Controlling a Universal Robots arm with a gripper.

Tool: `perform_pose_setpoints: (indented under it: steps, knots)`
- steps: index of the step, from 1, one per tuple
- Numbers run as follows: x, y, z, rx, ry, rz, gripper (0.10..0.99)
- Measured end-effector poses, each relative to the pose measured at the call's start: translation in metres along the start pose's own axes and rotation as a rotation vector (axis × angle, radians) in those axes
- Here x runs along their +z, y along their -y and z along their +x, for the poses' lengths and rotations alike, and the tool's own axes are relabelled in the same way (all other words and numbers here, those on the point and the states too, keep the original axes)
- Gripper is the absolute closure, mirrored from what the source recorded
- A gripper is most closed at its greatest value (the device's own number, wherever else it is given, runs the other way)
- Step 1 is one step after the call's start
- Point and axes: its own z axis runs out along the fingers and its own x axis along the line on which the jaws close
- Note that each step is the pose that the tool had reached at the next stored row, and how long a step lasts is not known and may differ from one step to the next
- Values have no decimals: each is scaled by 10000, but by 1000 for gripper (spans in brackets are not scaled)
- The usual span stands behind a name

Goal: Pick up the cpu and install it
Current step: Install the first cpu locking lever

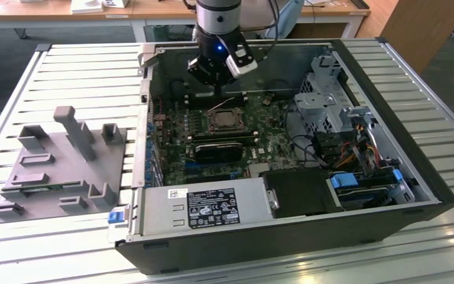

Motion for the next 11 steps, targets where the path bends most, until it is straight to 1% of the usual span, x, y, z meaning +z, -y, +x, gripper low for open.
perform_pose_setpoints:
  steps: [2,4,8,11]
  knots:
    - [18,1,-8,-22,3,54,980]
    - [54,3,-8,-47,6,75,980]
    - [105,7,-9,-369,-14,75,980]
    - [126,-7,-28,-377,-17,75,980]
